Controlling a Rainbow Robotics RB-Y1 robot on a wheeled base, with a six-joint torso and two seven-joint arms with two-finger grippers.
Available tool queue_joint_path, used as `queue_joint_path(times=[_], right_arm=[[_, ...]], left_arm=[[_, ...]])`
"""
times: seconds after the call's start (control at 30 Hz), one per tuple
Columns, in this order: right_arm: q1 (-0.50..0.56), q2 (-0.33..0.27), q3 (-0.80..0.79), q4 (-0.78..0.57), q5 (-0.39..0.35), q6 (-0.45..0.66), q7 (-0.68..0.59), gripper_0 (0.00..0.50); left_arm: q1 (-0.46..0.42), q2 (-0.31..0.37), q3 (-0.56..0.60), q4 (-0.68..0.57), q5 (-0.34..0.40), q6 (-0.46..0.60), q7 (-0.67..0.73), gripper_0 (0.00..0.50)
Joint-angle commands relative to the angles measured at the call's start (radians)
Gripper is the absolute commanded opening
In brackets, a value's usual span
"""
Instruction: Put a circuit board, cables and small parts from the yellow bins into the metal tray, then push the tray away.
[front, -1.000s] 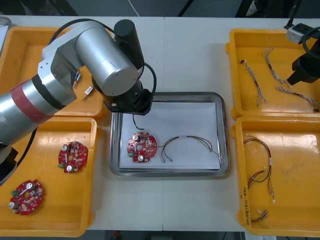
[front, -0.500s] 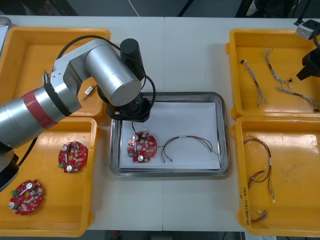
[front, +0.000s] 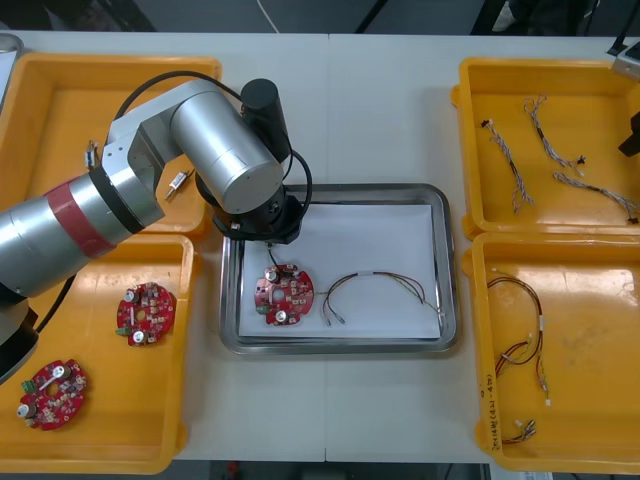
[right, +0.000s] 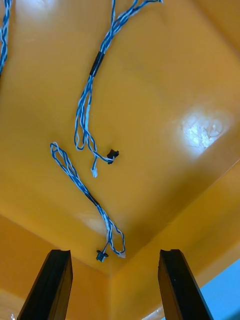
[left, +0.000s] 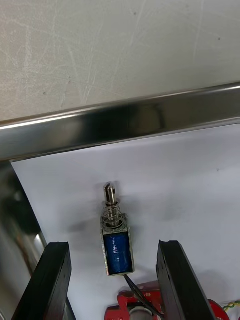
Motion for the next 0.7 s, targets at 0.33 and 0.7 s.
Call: queue_joint_path(times=[0.33,0.7], right_arm=[[-0.050,-0.069,-0.026,0.225,-0.085,-0.188,0.182,0.500],[-0.043,-0.052,-0.011,0.291,-0.101,-0.282,0.182,0.500]], left_arm=[[-0.028,0.006,0.042,-0.096,-0.005,0.045,-0.052,0.500],[-0.028,0.049,0.250,-0.224,0.007,0.276,-0.084,0.500]])
